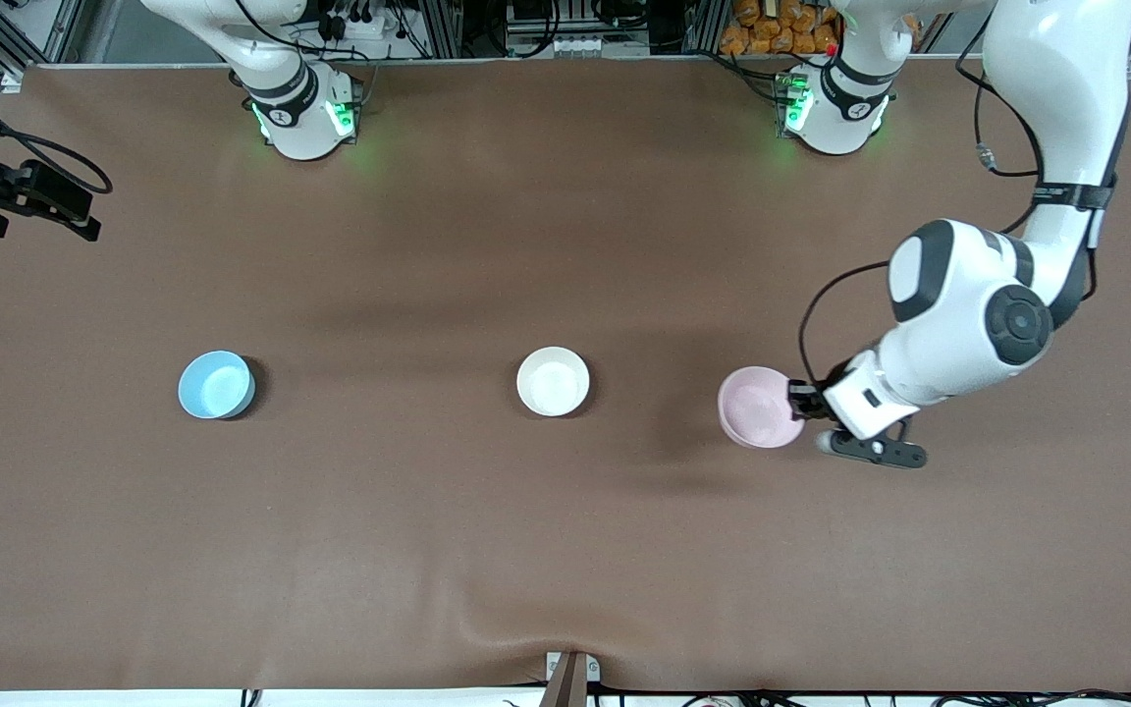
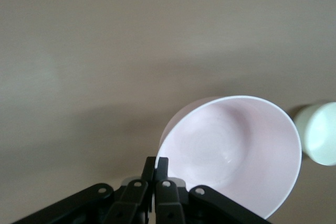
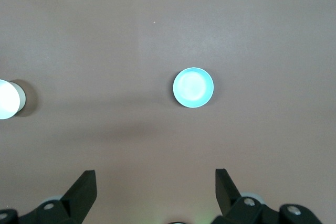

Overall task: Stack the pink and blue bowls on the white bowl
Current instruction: 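Carry the pink bowl with the left gripper over the white bowl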

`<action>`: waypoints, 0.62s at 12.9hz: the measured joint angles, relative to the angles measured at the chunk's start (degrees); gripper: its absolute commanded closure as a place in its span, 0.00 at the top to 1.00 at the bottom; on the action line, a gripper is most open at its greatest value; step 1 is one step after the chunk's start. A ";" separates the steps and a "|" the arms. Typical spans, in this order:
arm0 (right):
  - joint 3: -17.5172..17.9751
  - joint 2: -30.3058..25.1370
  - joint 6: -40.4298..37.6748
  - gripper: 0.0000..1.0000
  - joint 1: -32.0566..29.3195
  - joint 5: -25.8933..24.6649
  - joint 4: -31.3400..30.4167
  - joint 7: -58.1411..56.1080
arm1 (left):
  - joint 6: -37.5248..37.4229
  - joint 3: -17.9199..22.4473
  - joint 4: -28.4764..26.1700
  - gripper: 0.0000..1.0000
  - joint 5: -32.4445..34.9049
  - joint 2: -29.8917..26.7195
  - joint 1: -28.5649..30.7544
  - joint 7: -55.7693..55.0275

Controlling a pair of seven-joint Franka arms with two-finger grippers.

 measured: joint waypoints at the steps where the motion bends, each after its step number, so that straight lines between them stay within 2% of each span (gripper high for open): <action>1: 0.00 0.01 0.00 1.00 0.00 0.00 0.00 0.00 | -0.01 -1.03 0.63 0.00 0.00 0.02 -0.99 -1.02; 8: 0.00 0.02 -0.01 1.00 -0.06 0.00 0.00 0.00 | -0.01 -1.53 6.32 0.00 0.00 3.05 -15.60 -20.44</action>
